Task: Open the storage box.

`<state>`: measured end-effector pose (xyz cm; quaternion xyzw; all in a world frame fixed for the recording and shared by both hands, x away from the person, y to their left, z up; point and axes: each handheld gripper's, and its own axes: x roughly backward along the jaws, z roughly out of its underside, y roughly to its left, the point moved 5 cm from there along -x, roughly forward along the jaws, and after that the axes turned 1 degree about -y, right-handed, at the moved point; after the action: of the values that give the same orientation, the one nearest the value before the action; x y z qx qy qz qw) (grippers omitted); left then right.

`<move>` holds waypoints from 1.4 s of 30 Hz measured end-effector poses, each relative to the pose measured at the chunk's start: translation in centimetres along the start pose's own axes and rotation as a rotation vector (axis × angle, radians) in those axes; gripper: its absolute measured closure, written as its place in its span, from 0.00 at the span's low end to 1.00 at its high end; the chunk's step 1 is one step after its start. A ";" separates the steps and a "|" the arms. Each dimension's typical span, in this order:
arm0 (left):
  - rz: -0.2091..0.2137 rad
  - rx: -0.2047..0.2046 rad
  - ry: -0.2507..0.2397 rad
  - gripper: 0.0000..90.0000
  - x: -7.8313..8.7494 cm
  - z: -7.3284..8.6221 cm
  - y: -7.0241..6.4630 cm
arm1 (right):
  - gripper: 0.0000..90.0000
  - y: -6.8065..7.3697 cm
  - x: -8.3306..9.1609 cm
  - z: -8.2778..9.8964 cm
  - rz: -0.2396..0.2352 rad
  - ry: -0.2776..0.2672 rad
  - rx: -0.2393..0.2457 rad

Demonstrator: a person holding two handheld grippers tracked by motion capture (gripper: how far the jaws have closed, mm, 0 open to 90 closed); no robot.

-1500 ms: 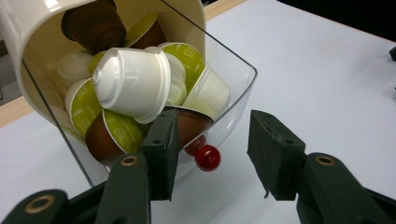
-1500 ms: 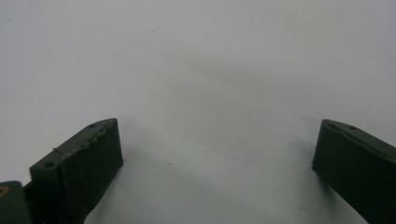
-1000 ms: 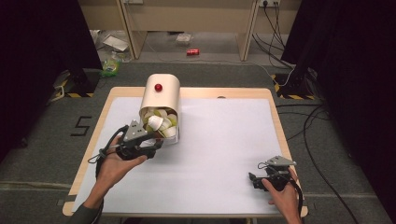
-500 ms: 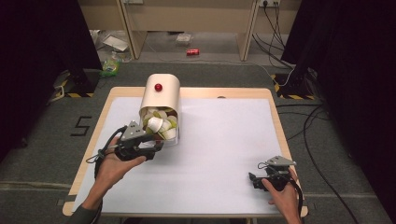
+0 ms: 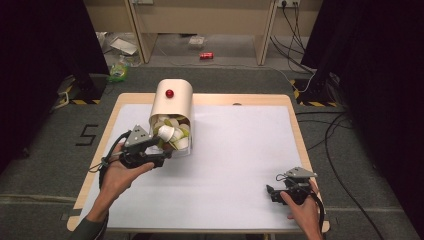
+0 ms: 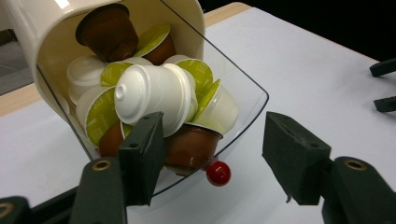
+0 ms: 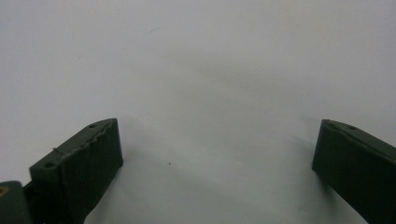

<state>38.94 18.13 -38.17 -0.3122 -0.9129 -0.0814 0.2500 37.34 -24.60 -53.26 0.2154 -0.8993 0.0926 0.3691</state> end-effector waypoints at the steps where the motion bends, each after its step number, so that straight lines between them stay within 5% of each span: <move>1: -0.003 0.002 -0.003 0.42 0.0 0.0 0.1 | 0.02 0.0 0.0 0.0 0.000 0.000 0.000; 18: -0.078 0.011 -0.058 0.33 0.1 -1.1 1.3 | 0.02 0.0 0.0 0.0 0.000 0.003 -0.004; 42: -0.109 0.049 -0.028 0.33 -1.7 -1.2 2.6 | 0.02 0.0 0.0 0.0 -0.002 0.003 -0.005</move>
<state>42.18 18.94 -37.99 -0.2566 -0.9338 -0.0683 0.2399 37.32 -24.61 -53.25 0.2151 -0.8989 0.0901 0.3710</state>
